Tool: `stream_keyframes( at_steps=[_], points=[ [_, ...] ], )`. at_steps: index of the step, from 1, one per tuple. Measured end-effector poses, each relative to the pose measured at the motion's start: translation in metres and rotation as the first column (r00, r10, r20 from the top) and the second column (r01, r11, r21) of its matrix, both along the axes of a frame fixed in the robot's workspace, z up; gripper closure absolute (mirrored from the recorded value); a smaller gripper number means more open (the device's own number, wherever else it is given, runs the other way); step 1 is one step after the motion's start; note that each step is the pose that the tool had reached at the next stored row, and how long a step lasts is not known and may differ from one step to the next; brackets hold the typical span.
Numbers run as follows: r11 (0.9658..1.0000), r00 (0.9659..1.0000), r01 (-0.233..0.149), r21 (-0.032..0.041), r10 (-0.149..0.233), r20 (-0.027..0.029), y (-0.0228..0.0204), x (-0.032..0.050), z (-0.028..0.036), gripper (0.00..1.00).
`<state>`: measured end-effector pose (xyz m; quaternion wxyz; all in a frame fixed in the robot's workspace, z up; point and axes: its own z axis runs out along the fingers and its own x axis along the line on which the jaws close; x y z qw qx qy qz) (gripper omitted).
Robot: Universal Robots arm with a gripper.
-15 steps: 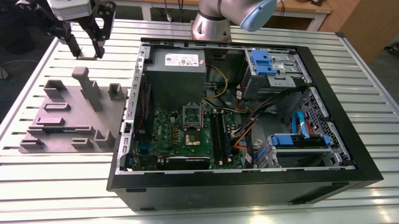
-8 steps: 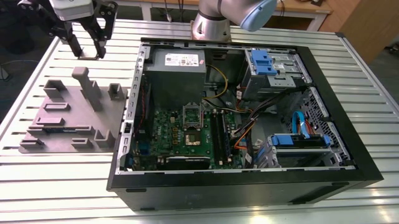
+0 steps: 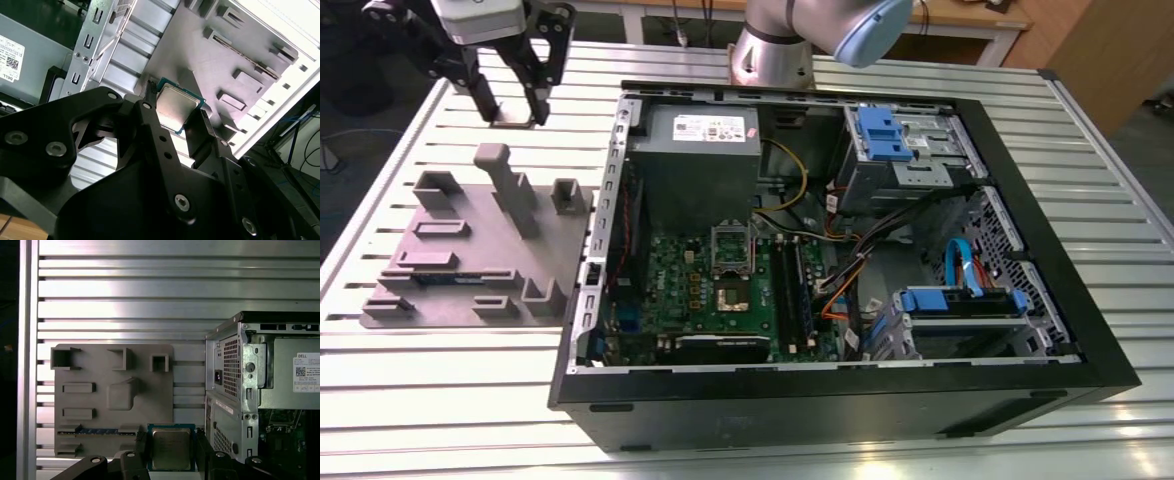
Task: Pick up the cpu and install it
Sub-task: 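Pick up the cpu and move it towards the insertion slot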
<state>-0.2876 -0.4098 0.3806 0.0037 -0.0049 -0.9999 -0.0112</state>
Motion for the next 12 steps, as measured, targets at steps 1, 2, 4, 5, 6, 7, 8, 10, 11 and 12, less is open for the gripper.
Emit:
stream_keyframes(
  at_steps=[1,2,4,5,6,7,8,10,11,12],
  points=[
    [1.0,1.0,0.0,0.0001,0.0,0.0,0.0,0.0003,0.0,0.53],
    [1.0,1.0,0.0,0.0,0.0,0.0,0.0,0.0006,0.0,0.53],
    [1.0,1.0,0.0,0.0,0.0,0.0,0.0,0.0012,0.0,0.53],
    [1.0,1.0,0.0,0.0,0.0,0.0,0.0,0.0016,0.0,0.53],
    [1.0,1.0,0.0,0.0,0.0,0.0,0.0,0.0019,0.0,0.53],
    [1.0,1.0,0.0,0.0,0.0,0.0,0.0,0.0022,0.0,0.53],
    [1.0,1.0,0.0,0.0,0.0,0.0,0.0,0.0025,0.0,0.53],
    [1.0,1.0,0.0,0.0,0.0,0.0,0.0,0.0035,0.0,0.53],
    [1.0,1.0,0.0,0.0,0.0,0.0,0.0,0.004,0.0,0.53],
    [1.0,1.0,0.0,0.0001,0.0,0.0,0.0,0.0044,0.0,0.53]
  ],
)
